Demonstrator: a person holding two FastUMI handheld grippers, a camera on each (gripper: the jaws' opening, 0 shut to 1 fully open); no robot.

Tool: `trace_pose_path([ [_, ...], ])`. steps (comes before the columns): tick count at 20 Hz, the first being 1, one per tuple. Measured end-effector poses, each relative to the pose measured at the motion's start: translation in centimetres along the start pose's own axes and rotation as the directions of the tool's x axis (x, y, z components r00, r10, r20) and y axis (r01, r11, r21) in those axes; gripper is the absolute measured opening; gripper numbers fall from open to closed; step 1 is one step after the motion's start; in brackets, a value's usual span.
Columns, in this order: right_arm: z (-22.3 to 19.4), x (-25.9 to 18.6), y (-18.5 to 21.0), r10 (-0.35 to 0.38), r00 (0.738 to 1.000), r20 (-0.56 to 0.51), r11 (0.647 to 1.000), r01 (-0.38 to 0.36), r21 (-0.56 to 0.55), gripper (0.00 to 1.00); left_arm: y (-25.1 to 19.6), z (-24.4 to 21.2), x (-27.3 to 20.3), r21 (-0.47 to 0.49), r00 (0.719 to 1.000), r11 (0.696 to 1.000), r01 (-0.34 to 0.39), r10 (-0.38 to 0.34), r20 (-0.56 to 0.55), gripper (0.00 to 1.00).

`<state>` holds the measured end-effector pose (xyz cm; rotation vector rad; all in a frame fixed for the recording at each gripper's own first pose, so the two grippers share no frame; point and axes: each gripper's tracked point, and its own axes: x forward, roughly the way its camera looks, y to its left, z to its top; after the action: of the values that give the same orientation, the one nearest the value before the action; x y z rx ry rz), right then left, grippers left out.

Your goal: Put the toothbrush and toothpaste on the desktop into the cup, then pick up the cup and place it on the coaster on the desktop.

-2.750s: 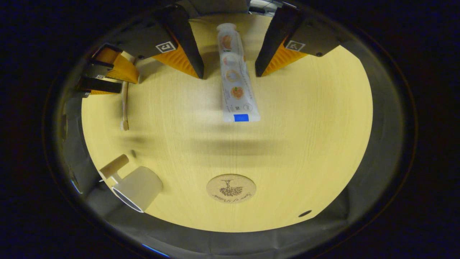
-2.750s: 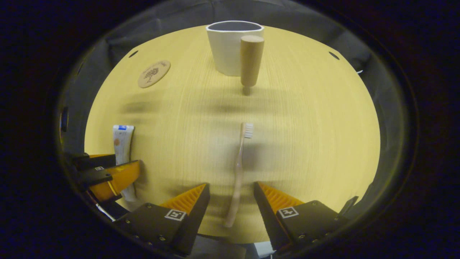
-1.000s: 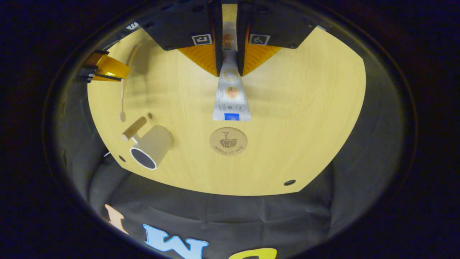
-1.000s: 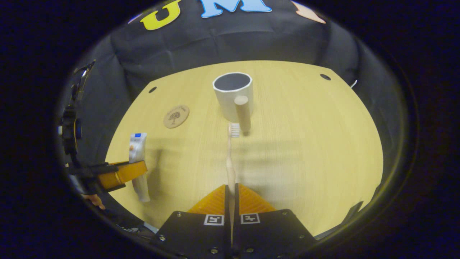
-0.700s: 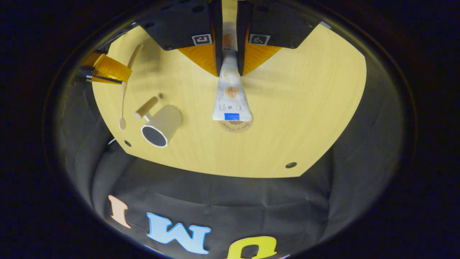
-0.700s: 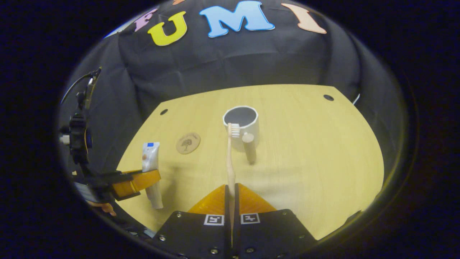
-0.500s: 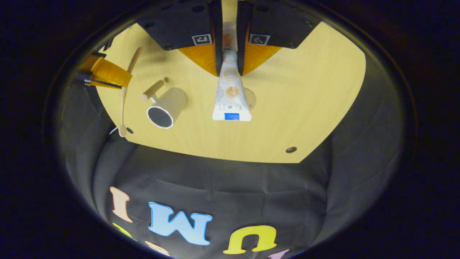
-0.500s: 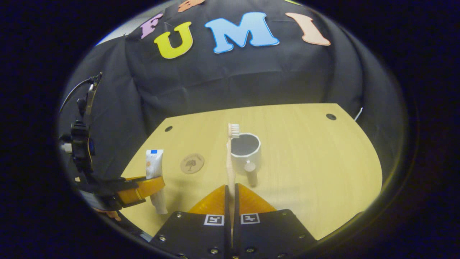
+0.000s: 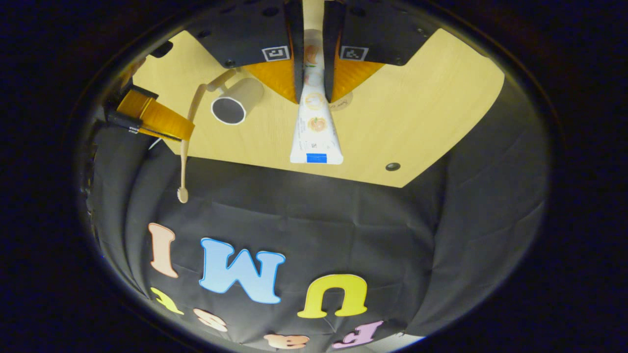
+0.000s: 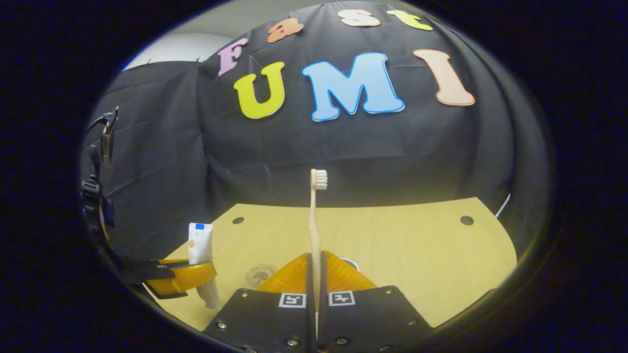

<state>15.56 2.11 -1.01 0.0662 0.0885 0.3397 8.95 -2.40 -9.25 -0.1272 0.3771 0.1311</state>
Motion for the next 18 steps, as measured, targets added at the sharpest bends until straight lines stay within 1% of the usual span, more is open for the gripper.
trace_pose_path([
  [3, 1.0, 1.8, -0.7, 0.003, 0.997, 0.074, 0.999, 0.0, -0.036, 0.02, -0.1, 0.8, -0.2, -0.013, 0.999, 1.0, -0.007, 0.008, 0.032, 0.22],
  [5, 0.7, 3.1, -0.9, 0.011, 0.996, 0.088, 0.999, -0.006, -0.049, 0.03, -0.2, 1.2, -0.3, -0.022, 0.999, 1.0, -0.012, 0.013, 0.049, 0.24],
  [6, 0.2, 3.9, -1.2, 0.008, 0.996, 0.084, 0.998, -0.003, -0.058, 0.02, -0.3, 1.1, -0.5, -0.027, 0.998, 1.0, -0.014, 0.015, 0.055, 0.24],
  [7, -0.1, 4.5, -1.6, 0.006, 0.996, 0.088, 0.998, 0.0, -0.071, 0.02, -0.3, 1.1, -0.5, -0.03, 0.998, 0.999, -0.019, 0.021, 0.058, 0.22],
  [8, -0.2, 5.2, -1.8, 0.001, 0.996, 0.09, 0.996, 0.007, -0.084, 0.02, -0.2, 1.2, -0.4, -0.032, 0.998, 0.999, -0.021, 0.023, 0.059, 0.23],
  [9, -0.7, 5.8, -2.2, -0.004, 0.997, 0.083, 0.996, 0.012, -0.092, 0.02, -0.3, 1.2, -0.5, -0.035, 0.998, 0.999, -0.028, 0.03, 0.061, 0.24],
  [10, -1.3, 6.5, -2.3, -0.003, 0.997, 0.072, 0.995, 0.01, -0.097, 0.02, -0.4, 1.2, -0.4, -0.037, 0.998, 0.999, -0.028, 0.03, 0.06, 0.23],
  [13, -3.6, 7.6, -2.8, -0.014, 1.0, -0.002, 0.995, 0.014, -0.097, 0.03, -0.4, 1.1, -0.1, -0.037, 0.998, 0.999, -0.04, 0.042, 0.056, 0.23],
  [17, -4.7, 7.3, -2.8, -0.008, 0.999, -0.045, 0.995, 0.004, -0.098, 0.03, -0.5, 0.7, 0.4, -0.047, 0.998, 0.998, -0.042, 0.044, 0.045, 0.23],
  [18, -4.9, 7.3, -2.9, -0.007, 0.999, -0.053, 0.995, 0.002, -0.096, 0.03, -0.5, 0.6, 0.6, -0.054, 0.998, 0.998, -0.04, 0.042, 0.039, 0.24],
])
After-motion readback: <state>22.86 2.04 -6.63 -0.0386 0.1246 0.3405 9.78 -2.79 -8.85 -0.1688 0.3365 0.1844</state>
